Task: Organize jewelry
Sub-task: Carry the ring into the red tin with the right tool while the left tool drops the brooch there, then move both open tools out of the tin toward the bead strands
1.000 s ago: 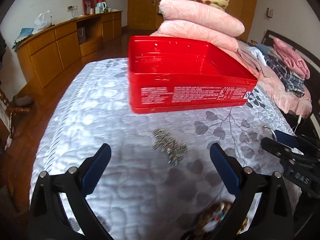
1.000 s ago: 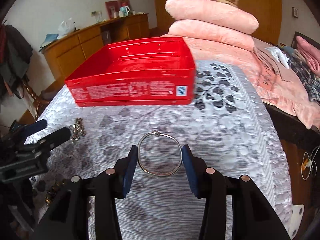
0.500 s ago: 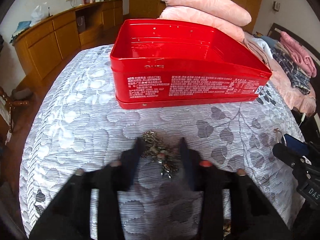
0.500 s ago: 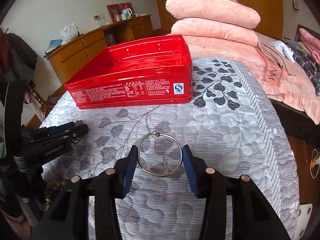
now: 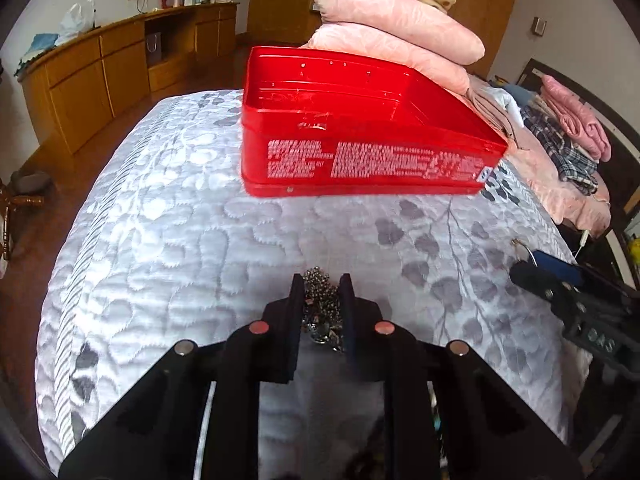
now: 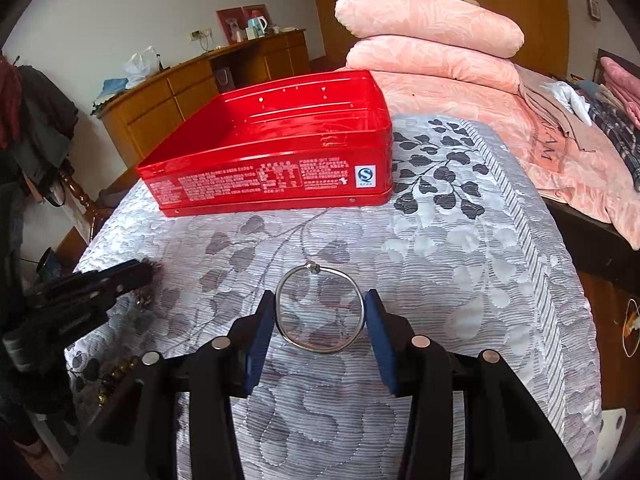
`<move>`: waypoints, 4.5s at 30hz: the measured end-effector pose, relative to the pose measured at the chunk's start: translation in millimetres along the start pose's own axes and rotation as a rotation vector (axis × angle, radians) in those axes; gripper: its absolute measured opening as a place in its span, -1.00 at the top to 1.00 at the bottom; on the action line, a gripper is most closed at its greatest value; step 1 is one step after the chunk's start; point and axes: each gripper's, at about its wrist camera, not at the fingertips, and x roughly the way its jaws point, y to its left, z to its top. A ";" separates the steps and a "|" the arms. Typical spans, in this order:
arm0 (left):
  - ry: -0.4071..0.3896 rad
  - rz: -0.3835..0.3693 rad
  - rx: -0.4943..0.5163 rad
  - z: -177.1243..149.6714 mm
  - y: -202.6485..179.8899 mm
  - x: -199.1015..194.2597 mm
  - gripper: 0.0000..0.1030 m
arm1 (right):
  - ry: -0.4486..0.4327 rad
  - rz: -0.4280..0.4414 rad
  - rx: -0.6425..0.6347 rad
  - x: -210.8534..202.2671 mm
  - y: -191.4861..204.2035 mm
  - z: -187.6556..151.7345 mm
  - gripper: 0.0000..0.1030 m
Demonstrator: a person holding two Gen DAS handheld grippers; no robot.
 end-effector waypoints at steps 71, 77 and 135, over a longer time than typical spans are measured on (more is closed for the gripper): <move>-0.106 -0.052 0.021 150.0 -8.1 61.5 0.42 | -0.073 0.019 -0.061 59.1 3.5 154.8 -0.10; -0.140 -0.011 0.027 150.0 -5.0 49.0 0.13 | -0.096 -0.013 -0.053 49.1 -2.5 155.4 -0.25; -0.266 0.168 -0.014 -73.9 31.5 -118.2 -0.85 | -0.154 0.060 -0.138 -66.1 80.1 -62.3 -0.87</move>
